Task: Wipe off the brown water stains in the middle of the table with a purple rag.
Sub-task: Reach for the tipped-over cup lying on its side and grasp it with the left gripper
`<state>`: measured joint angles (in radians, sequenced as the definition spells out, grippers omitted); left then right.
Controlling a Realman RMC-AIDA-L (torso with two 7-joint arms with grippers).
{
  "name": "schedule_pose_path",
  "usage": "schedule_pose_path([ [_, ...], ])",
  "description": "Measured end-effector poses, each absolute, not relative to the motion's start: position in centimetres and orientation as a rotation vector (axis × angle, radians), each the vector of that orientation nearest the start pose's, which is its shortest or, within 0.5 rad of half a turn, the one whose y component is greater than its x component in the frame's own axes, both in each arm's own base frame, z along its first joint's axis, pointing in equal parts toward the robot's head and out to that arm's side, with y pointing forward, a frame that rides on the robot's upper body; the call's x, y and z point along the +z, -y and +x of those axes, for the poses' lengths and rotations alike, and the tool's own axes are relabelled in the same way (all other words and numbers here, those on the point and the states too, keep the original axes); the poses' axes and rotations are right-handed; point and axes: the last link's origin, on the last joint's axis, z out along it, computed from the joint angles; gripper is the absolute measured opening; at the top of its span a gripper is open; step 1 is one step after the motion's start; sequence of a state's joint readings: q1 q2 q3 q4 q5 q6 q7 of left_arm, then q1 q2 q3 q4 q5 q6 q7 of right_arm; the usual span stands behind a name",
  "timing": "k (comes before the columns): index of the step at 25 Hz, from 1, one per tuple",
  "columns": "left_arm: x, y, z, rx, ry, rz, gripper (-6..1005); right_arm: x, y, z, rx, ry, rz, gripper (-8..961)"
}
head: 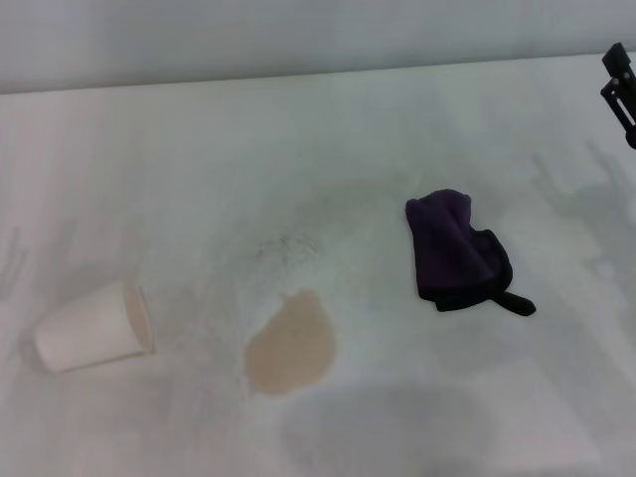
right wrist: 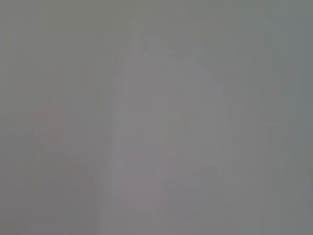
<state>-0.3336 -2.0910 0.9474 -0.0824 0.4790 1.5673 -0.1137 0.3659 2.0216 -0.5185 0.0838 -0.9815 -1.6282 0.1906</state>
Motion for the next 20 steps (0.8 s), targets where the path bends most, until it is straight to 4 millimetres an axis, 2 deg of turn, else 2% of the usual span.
schedule_pose_path([
  [13,1.03,-25.53,-34.99,-0.726,0.348,-1.512,888,3.01,-27.32,33.68,0.858,-0.292,-1.54,810],
  [20,0.86,-25.56,-34.87,-0.78,0.394,-1.529,886,3.04,-27.25,33.67,0.861,-0.29,-1.539,809],
])
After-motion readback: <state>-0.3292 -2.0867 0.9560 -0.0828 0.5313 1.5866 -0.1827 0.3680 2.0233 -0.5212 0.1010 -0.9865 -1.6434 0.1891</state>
